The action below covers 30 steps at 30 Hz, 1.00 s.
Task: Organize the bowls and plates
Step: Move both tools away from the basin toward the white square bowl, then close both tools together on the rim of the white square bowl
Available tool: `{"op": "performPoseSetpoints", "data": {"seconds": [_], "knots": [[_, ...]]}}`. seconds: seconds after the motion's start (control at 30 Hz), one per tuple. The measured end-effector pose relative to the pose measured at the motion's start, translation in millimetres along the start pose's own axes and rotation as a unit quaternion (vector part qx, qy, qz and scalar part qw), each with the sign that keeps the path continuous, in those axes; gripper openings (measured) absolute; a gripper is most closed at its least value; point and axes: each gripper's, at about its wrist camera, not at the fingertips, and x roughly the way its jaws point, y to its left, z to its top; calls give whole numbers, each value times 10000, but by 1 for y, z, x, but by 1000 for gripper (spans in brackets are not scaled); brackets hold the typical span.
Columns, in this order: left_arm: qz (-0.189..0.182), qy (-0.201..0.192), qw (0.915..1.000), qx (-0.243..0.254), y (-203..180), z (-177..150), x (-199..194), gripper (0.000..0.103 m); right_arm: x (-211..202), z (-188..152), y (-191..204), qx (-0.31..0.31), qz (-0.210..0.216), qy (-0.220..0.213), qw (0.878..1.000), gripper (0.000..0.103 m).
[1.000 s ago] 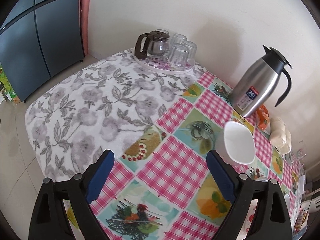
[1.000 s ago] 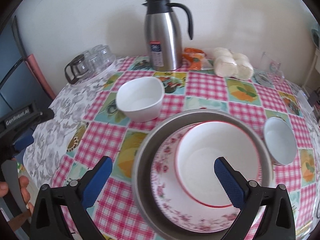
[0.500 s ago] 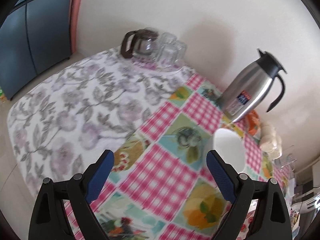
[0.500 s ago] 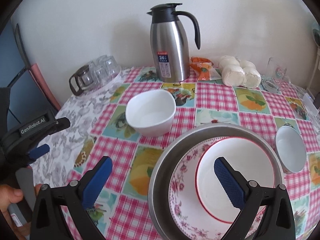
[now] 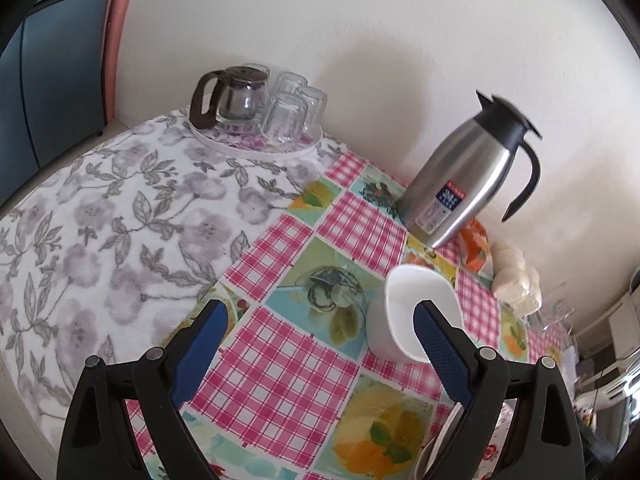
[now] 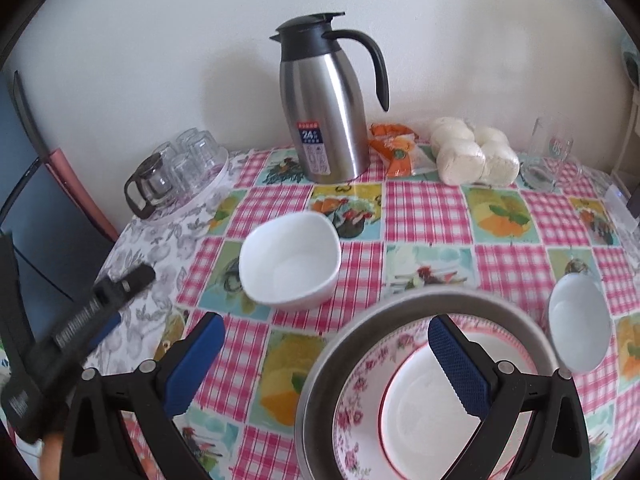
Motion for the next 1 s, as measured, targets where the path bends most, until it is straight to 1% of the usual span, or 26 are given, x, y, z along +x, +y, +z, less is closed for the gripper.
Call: {"op": "performPoseSetpoints", "data": {"seconds": [0.1,0.17,0.23,0.4,0.47,0.53,0.6,0.73,0.83,0.9,0.97,1.0], "knots": [[-40,172,9997,161,-5,-1,10,94,4,12,0,-5,-166,30,9999,103],[-109,245,9995,135,-5,-1,14,94,7,17,0,-85,-360,29,9993,102],[-175,316,9993,68,-4,-1,20,94,11,22,0,-126,-460,53,9989,101],[-141,494,9987,-28,-5,-1,36,94,27,30,0,-189,-675,211,9973,95],[-66,525,9986,-57,-6,-2,40,94,33,32,0,-224,-709,284,9968,92],[-27,565,9984,-79,-6,-2,46,94,40,34,1,-232,-710,350,9966,90],[-66,619,9980,-121,-6,-2,53,94,48,34,2,-252,-741,417,9961,90],[-131,618,9979,-152,-6,-1,59,94,64,36,4,-313,-841,576,9943,84],[-242,618,9977,-171,-8,1,63,94,74,38,5,-341,-904,664,9931,83],[-301,627,9975,-140,-11,2,67,90,79,40,6,-390,-948,701,9923,82],[-358,656,9971,-130,-14,2,70,84,83,41,8,-445,-979,729,9915,78],[-401,688,9967,-157,-15,2,73,84,87,42,10,-482,-998,756,9910,77]]}}
